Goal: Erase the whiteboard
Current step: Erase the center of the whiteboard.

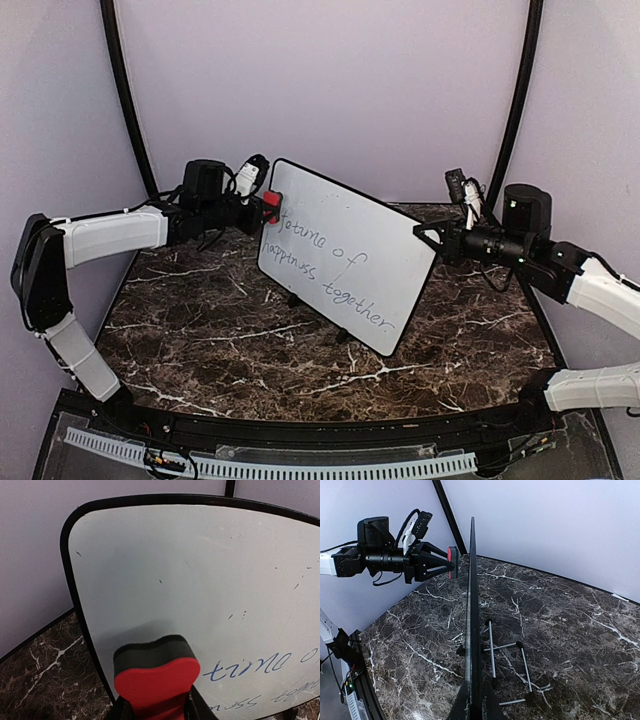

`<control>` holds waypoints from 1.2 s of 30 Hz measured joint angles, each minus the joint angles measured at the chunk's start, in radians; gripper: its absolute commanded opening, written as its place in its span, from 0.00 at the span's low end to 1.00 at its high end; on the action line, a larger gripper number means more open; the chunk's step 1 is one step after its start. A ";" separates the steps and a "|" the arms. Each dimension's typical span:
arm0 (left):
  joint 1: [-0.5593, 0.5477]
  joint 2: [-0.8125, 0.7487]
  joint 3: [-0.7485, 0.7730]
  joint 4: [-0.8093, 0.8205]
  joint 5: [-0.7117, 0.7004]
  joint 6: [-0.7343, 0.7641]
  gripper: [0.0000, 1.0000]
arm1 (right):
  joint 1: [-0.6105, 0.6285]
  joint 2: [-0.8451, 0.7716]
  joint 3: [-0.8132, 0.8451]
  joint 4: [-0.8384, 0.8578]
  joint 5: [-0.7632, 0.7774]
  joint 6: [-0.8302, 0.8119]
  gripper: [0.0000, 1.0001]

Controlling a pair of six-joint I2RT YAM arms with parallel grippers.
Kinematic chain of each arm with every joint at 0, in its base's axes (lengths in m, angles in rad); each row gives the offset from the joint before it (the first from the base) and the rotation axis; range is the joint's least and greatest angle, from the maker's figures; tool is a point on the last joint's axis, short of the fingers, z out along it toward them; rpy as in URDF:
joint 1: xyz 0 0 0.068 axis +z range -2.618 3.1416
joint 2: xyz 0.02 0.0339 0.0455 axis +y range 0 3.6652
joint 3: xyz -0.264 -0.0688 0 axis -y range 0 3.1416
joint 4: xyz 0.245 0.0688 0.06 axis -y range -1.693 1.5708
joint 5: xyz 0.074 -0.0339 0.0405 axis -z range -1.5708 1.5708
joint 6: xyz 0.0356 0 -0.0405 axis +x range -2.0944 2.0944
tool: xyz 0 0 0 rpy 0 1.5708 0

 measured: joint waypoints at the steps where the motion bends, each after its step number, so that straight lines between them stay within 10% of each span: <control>1: 0.009 0.003 -0.001 -0.012 0.010 0.020 0.30 | 0.000 0.003 0.005 -0.006 0.002 0.000 0.00; 36: 0.100 0.212 0.200 -0.272 0.182 0.224 0.29 | 0.003 0.014 0.033 -0.053 0.024 0.013 0.00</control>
